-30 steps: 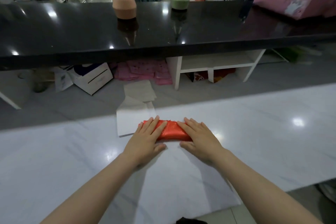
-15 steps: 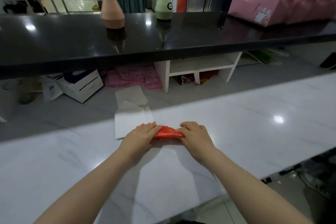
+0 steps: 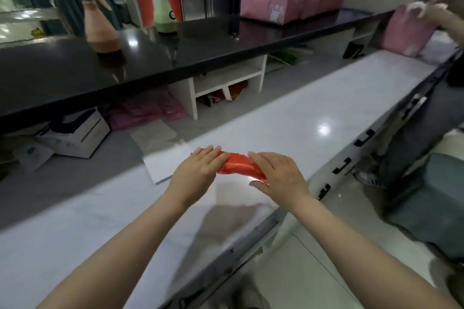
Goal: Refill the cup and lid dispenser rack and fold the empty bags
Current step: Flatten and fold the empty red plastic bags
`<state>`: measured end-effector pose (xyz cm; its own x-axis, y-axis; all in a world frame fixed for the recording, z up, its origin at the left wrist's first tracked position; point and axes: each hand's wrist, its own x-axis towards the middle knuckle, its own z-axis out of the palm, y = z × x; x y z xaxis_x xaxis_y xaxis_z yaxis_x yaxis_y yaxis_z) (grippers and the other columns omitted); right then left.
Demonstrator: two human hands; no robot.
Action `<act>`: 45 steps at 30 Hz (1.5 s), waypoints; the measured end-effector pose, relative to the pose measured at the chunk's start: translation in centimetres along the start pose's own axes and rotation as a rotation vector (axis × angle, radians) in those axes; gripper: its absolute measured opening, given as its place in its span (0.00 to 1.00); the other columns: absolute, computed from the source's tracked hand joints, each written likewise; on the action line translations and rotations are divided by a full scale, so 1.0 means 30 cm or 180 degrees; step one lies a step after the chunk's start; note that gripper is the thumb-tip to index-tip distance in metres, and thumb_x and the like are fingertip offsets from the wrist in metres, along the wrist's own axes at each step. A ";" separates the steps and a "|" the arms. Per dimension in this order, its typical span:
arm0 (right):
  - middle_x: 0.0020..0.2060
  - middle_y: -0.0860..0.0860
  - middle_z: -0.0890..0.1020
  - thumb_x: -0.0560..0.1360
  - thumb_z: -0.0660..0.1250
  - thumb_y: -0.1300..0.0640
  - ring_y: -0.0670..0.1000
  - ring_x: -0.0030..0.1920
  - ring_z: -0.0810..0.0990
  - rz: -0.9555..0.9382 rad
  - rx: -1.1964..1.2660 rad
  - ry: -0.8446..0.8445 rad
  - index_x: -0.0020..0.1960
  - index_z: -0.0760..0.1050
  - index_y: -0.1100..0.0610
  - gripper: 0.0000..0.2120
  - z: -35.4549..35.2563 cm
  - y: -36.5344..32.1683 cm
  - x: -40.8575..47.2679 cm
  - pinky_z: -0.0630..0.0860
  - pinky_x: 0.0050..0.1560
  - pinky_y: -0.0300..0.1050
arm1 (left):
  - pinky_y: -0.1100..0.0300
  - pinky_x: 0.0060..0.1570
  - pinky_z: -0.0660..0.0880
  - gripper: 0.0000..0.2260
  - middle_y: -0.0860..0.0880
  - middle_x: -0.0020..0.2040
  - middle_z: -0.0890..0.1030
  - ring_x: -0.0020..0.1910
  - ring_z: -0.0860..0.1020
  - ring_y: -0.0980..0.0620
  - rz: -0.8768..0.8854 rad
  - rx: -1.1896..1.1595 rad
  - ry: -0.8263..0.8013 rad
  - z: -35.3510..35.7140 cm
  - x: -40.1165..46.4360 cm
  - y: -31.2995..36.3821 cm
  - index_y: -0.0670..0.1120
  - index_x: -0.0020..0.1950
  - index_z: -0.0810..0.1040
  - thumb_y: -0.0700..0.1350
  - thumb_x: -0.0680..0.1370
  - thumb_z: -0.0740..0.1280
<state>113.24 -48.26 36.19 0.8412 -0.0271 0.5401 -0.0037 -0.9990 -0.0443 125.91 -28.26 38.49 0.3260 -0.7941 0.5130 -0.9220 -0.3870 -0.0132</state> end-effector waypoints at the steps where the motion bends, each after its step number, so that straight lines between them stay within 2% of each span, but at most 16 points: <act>1: 0.56 0.56 0.80 0.62 0.80 0.49 0.59 0.54 0.81 -0.0038 -0.0167 -0.0052 0.66 0.73 0.55 0.36 -0.021 0.002 -0.040 0.77 0.53 0.57 | 0.40 0.50 0.78 0.24 0.37 0.56 0.81 0.52 0.81 0.36 0.0084 -0.0037 0.0016 -0.004 0.004 0.022 0.38 0.58 0.81 0.27 0.63 0.74; 4: 0.63 0.58 0.77 0.64 0.78 0.61 0.61 0.60 0.78 0.0075 -0.0396 -0.0146 0.70 0.65 0.51 0.39 -0.080 0.018 -0.153 0.76 0.57 0.60 | 0.41 0.48 0.79 0.25 0.37 0.56 0.81 0.51 0.81 0.36 0.0365 -0.0212 0.0011 -0.004 0.015 0.108 0.39 0.58 0.81 0.27 0.63 0.74; 8: 0.50 0.58 0.81 0.59 0.77 0.70 0.61 0.45 0.81 0.0543 -0.0121 0.0160 0.58 0.76 0.57 0.29 -0.182 0.071 -0.296 0.80 0.41 0.53 | 0.51 0.34 0.79 0.25 0.38 0.54 0.81 0.45 0.82 0.38 0.0591 -0.0535 -0.0146 -0.002 0.036 0.231 0.42 0.57 0.82 0.27 0.61 0.74; 11: 0.44 0.56 0.81 0.60 0.76 0.72 0.60 0.40 0.80 0.1043 -0.0021 0.0196 0.50 0.79 0.60 0.21 -0.274 0.120 -0.392 0.78 0.37 0.48 | 0.53 0.30 0.78 0.26 0.38 0.51 0.81 0.43 0.81 0.39 0.0906 -0.0566 -0.0312 0.013 0.102 0.331 0.42 0.57 0.82 0.29 0.60 0.76; 14: 0.46 0.58 0.81 0.63 0.74 0.71 0.62 0.43 0.81 0.1543 -0.0045 0.0132 0.51 0.80 0.61 0.18 -0.358 0.183 -0.520 0.79 0.36 0.54 | 0.54 0.33 0.79 0.28 0.39 0.51 0.81 0.44 0.81 0.40 0.1352 -0.0604 -0.0354 0.059 0.197 0.459 0.42 0.59 0.82 0.30 0.59 0.77; 16: 0.49 0.57 0.80 0.66 0.72 0.70 0.61 0.46 0.80 0.2007 0.0060 0.0272 0.53 0.80 0.61 0.16 -0.410 0.244 -0.615 0.78 0.41 0.55 | 0.54 0.37 0.79 0.30 0.40 0.53 0.81 0.46 0.81 0.41 0.1717 -0.0598 -0.0420 0.108 0.261 0.569 0.42 0.61 0.81 0.32 0.59 0.78; 18: 0.50 0.53 0.78 0.66 0.72 0.68 0.53 0.48 0.78 0.2575 0.0298 0.0687 0.52 0.79 0.58 0.16 -0.458 0.319 -0.713 0.73 0.47 0.42 | 0.54 0.36 0.80 0.32 0.41 0.55 0.81 0.48 0.81 0.41 0.1946 -0.0629 -0.0528 0.160 0.326 0.699 0.43 0.64 0.79 0.32 0.60 0.78; 21: 0.46 0.46 0.75 0.63 0.74 0.68 0.43 0.45 0.73 0.3155 0.0429 0.1202 0.49 0.78 0.55 0.17 -0.540 0.452 -0.861 0.67 0.46 0.28 | 0.54 0.30 0.78 0.34 0.40 0.55 0.81 0.47 0.81 0.40 0.2176 -0.0729 -0.0710 0.240 0.427 0.917 0.44 0.66 0.77 0.30 0.61 0.76; 24: 0.46 0.45 0.75 0.64 0.75 0.66 0.41 0.45 0.73 0.3271 0.0384 0.1188 0.49 0.78 0.53 0.17 -0.630 0.597 -1.019 0.67 0.48 0.26 | 0.54 0.30 0.79 0.38 0.40 0.59 0.79 0.50 0.81 0.41 0.2427 -0.0787 -0.0960 0.336 0.544 1.130 0.48 0.70 0.73 0.31 0.61 0.76; 27: 0.43 0.44 0.79 0.64 0.75 0.64 0.43 0.44 0.75 0.3365 0.0309 0.1313 0.48 0.78 0.52 0.14 -0.719 0.746 -1.164 0.69 0.47 0.30 | 0.50 0.41 0.80 0.35 0.42 0.68 0.72 0.62 0.75 0.42 0.2484 -0.0999 -0.1210 0.458 0.654 1.332 0.54 0.76 0.59 0.33 0.74 0.66; 30: 0.41 0.46 0.80 0.64 0.73 0.68 0.42 0.42 0.75 0.3606 0.0180 0.1356 0.46 0.79 0.53 0.15 -0.795 0.893 -1.302 0.69 0.45 0.29 | 0.49 0.39 0.79 0.33 0.42 0.68 0.73 0.59 0.76 0.40 0.2605 -0.1178 -0.1248 0.556 0.751 1.551 0.53 0.76 0.60 0.33 0.74 0.64; 33: 0.40 0.46 0.80 0.64 0.71 0.68 0.35 0.42 0.75 0.3890 0.0085 0.1434 0.45 0.79 0.54 0.13 -0.870 1.030 -1.431 0.67 0.43 0.25 | 0.48 0.45 0.79 0.33 0.44 0.71 0.69 0.65 0.72 0.42 0.2805 -0.1273 -0.1314 0.641 0.845 1.764 0.56 0.77 0.55 0.35 0.76 0.62; 36: 0.40 0.45 0.79 0.64 0.70 0.69 0.32 0.42 0.74 0.4123 -0.0115 0.1503 0.45 0.79 0.54 0.14 -0.908 1.149 -1.531 0.66 0.43 0.24 | 0.50 0.35 0.80 0.35 0.44 0.63 0.76 0.57 0.78 0.42 0.3036 -0.1421 -0.1336 0.708 0.940 1.934 0.53 0.75 0.65 0.34 0.70 0.69; 39: 0.40 0.43 0.78 0.62 0.68 0.72 0.31 0.42 0.74 0.4323 -0.0279 0.1540 0.45 0.79 0.53 0.17 -0.914 1.291 -1.616 0.66 0.44 0.23 | 0.57 0.27 0.78 0.38 0.45 0.56 0.80 0.48 0.82 0.43 0.3359 -0.1315 -0.1436 0.815 1.061 2.090 0.50 0.70 0.73 0.34 0.61 0.77; 41: 0.39 0.43 0.78 0.62 0.68 0.73 0.34 0.41 0.74 0.4471 -0.0401 0.1554 0.44 0.79 0.53 0.17 -0.910 1.397 -1.669 0.66 0.43 0.24 | 0.57 0.32 0.79 0.39 0.44 0.57 0.81 0.47 0.82 0.43 0.3550 -0.1314 -0.1440 0.910 1.147 2.196 0.49 0.70 0.73 0.35 0.61 0.78; 45: 0.38 0.41 0.77 0.63 0.67 0.72 0.39 0.41 0.72 0.4953 -0.0503 0.1654 0.43 0.78 0.54 0.16 -0.905 1.610 -1.750 0.66 0.43 0.25 | 0.49 0.52 0.78 0.41 0.43 0.65 0.76 0.56 0.80 0.42 0.3963 -0.1450 -0.1558 1.104 1.335 2.400 0.49 0.74 0.67 0.38 0.63 0.78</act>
<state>54.23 -96.06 28.52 -0.2825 -0.9206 0.2695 -0.6976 0.0043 -0.7164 79.50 -103.47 29.65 -0.7879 -0.6153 0.0247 -0.6110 0.7862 0.0925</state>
